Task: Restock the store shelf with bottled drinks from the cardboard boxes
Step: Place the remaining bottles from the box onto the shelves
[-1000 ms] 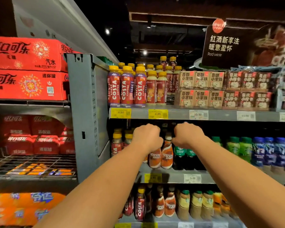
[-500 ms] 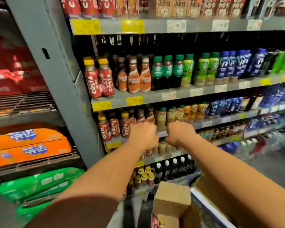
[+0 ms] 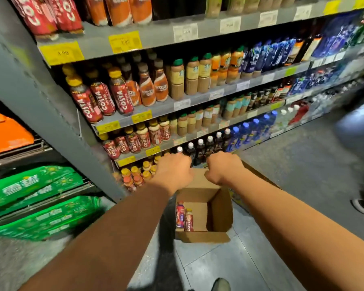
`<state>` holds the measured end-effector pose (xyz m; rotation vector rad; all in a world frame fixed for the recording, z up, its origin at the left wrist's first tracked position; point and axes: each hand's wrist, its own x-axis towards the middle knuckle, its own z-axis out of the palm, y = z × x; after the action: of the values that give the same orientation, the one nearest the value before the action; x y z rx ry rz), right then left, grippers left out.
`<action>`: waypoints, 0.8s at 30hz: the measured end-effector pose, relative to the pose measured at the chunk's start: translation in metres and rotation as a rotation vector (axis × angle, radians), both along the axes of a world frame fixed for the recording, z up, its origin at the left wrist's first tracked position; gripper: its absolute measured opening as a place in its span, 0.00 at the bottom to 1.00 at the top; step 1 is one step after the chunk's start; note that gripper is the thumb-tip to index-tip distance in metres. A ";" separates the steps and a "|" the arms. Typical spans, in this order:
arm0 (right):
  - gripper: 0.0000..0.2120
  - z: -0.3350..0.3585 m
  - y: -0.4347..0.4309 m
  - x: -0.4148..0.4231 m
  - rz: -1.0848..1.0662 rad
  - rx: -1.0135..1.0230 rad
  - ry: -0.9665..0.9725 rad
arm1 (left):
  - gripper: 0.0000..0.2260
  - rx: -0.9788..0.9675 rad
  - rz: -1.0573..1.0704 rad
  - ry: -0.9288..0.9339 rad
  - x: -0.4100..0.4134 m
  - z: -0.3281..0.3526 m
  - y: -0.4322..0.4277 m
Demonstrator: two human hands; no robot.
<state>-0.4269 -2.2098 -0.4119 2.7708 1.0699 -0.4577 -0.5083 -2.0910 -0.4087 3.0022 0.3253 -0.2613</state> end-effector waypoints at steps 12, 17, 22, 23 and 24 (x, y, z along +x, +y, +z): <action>0.16 -0.087 -0.013 0.039 0.006 -0.164 0.178 | 0.09 -0.085 -0.010 0.072 0.044 -0.099 -0.012; 0.14 -0.132 -0.009 0.075 -0.029 -0.172 0.319 | 0.10 -0.115 0.030 0.170 0.079 -0.148 -0.015; 0.15 -0.206 -0.012 0.098 -0.108 -0.147 0.458 | 0.10 -0.188 0.161 0.236 0.110 -0.219 -0.017; 0.15 -0.225 -0.014 0.100 -0.129 -0.146 0.490 | 0.11 -0.197 0.193 0.272 0.114 -0.238 -0.018; 0.14 -0.245 -0.017 0.101 -0.147 -0.151 0.527 | 0.11 -0.205 0.221 0.309 0.116 -0.257 -0.018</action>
<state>-0.3260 -2.2272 -0.6567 2.6635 0.8655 -1.2831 -0.3920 -2.1092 -0.6660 2.6914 0.6118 -0.6917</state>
